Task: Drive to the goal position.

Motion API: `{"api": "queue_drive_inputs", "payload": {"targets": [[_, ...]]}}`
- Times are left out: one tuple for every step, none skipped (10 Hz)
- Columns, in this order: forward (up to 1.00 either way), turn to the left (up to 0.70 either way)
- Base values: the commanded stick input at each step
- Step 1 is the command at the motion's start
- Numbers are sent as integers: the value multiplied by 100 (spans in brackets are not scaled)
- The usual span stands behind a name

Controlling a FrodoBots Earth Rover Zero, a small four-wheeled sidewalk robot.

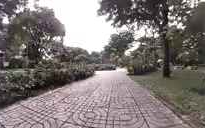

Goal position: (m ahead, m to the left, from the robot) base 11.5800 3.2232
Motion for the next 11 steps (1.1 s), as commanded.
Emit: {"api": "queue_drive_inputs", "payload": {"targets": [[100,0],[100,0],[100,0],[100,0],[100,0],[100,0],[100,0],[100,0],[100,0],[100,0],[100,0]]}}
